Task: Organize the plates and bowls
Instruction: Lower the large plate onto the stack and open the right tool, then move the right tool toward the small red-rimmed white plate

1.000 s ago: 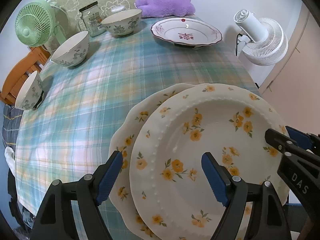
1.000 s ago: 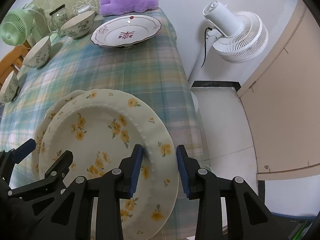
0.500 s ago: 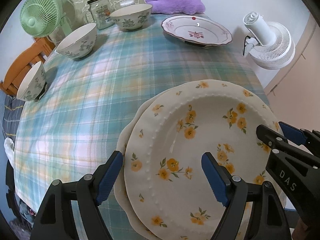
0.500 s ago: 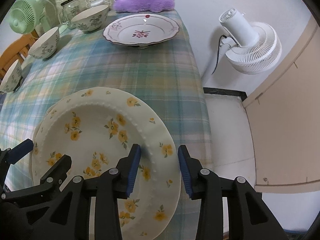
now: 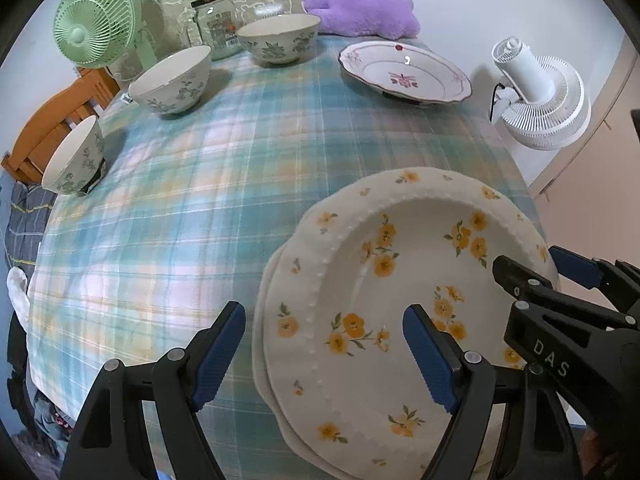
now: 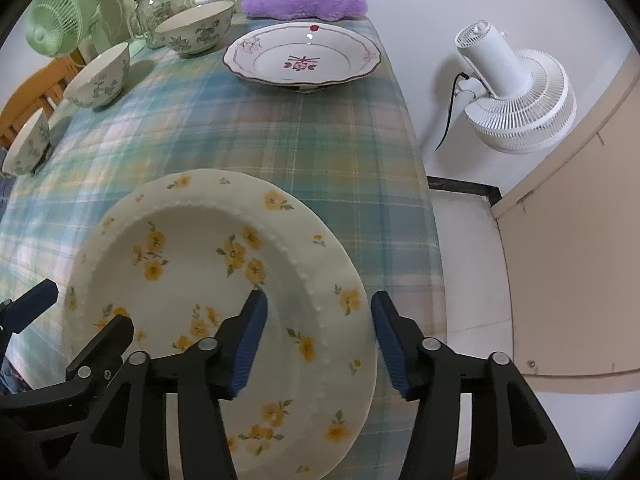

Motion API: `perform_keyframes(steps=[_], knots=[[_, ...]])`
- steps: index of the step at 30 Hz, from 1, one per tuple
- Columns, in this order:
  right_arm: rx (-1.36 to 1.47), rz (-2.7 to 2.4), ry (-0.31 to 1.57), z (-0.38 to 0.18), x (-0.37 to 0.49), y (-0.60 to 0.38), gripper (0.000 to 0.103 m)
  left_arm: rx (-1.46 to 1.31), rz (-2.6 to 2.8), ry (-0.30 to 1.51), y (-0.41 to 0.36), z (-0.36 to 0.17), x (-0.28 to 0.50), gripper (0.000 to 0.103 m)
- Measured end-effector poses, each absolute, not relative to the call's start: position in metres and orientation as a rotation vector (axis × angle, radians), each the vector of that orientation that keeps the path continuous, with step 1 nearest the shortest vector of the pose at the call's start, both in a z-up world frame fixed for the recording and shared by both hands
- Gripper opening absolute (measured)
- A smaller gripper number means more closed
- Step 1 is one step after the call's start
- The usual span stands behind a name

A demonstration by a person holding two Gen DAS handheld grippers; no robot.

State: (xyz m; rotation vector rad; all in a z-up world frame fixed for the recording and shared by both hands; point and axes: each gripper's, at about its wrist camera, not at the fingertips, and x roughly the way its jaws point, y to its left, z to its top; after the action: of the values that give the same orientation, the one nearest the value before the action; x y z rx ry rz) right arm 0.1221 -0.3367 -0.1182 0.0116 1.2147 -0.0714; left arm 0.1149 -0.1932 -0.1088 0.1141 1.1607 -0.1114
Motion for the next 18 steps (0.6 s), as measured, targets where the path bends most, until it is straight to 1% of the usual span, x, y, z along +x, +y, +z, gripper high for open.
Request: perform_keyframes(steps=[3, 12, 13, 16, 18], knots=[[-0.011, -0.089, 1.178, -0.106, 0.117, -0.329, 0.063, 0.104, -0.121, 1.143, -0.185, -0.101, 0.114, 0.083], [0.037, -0.132, 1.074, -0.057, 0.100, -0.311, 0.063, 0.086, -0.180, 1.075, -0.159, -0.067, 0.114, 0.083], [0.042, -0.135, 1.062, -0.052, 0.099, -0.308, 0.063, 0.085, -0.188, 1.070, -0.156, -0.062, 0.114, 0.084], [0.058, -0.151, 1.017, -0.034, 0.097, -0.300, 0.063, 0.088, -0.204, 1.033, -0.145, -0.046, 0.113, 0.093], [0.067, -0.166, 0.996, -0.024, 0.097, -0.296, 0.063, 0.107, -0.227, 1.006, -0.140, -0.036, 0.113, 0.093]])
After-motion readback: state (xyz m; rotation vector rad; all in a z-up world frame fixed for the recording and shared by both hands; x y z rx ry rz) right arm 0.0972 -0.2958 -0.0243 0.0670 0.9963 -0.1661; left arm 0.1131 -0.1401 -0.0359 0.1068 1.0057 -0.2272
